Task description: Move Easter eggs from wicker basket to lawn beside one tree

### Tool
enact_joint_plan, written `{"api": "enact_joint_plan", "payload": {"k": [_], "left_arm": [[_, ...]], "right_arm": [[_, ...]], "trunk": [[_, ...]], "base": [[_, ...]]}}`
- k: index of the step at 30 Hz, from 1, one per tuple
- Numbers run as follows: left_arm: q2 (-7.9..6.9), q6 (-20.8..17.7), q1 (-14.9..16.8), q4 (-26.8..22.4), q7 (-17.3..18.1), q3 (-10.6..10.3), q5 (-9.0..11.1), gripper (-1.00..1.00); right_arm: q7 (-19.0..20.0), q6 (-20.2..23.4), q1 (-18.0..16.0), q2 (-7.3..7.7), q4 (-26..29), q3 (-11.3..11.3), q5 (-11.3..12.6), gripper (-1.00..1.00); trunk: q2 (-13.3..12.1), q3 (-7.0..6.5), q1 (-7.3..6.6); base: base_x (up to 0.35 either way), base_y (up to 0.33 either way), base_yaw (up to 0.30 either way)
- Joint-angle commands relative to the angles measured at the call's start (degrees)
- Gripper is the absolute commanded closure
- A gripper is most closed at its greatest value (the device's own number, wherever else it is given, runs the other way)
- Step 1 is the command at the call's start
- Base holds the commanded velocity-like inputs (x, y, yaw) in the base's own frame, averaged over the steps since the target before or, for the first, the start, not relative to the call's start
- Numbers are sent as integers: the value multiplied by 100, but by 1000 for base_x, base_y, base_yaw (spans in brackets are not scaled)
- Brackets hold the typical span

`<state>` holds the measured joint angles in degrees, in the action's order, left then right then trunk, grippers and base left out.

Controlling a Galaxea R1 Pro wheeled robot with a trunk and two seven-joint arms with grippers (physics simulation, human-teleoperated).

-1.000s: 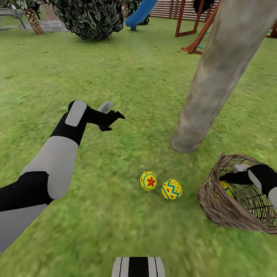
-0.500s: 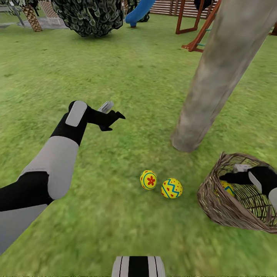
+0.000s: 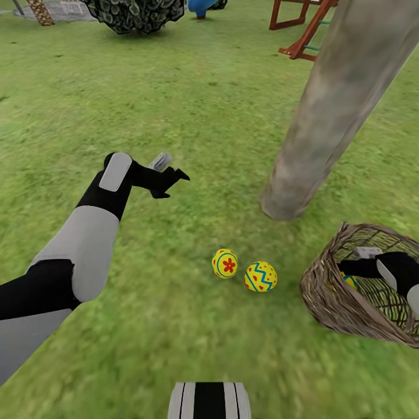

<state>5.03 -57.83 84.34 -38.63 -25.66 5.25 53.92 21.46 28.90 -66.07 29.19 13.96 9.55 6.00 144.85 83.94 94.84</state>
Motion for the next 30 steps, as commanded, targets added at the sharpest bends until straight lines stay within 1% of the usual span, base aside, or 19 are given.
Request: {"api": "enact_joint_plan", "payload": {"k": [1,4,9,16,17,20,22,26,30], "left_arm": [[7,-17,4,-4,-61,29,57,-100],[7,-17,4,-2,-58,29,57,-100],[5,-17,4,98,-53,29,57,-100],[6,-17,4,148,-45,29,57,-100],[6,-17,4,149,-46,29,57,-100],[6,-20,4,149,-44,29,57,-100],[7,-18,4,148,-44,29,57,-100],[6,-19,4,146,-44,29,57,-100],[4,-18,4,149,-44,29,57,-100]], "right_arm": [[-1,-1,-2,7,5,47,59,-100],[-1,-37,-2,8,-1,47,59,-100],[-8,-264,-2,15,-12,47,59,-100],[-17,-377,-2,16,-18,47,59,-100],[-47,-402,-2,16,-24,47,59,-100],[-369,-443,-2,13,-90,47,80,-100],[-489,-473,-2,10,-110,47,108,-100],[-559,-495,-2,8,-127,47,200,-100],[-570,-498,-2,8,-130,47,229,-100]], "trunk": [[2,5,-2],[2,5,-2],[2,5,-2],[2,5,-2],[2,5,-2],[2,5,-2],[2,5,-2],[2,5,-2],[2,5,-2]], "base": [[0,0,0],[0,0,0],[0,0,0],[0,0,0],[0,0,0],[0,0,0],[0,0,0],[0,0,0],[0,0,0]]}}
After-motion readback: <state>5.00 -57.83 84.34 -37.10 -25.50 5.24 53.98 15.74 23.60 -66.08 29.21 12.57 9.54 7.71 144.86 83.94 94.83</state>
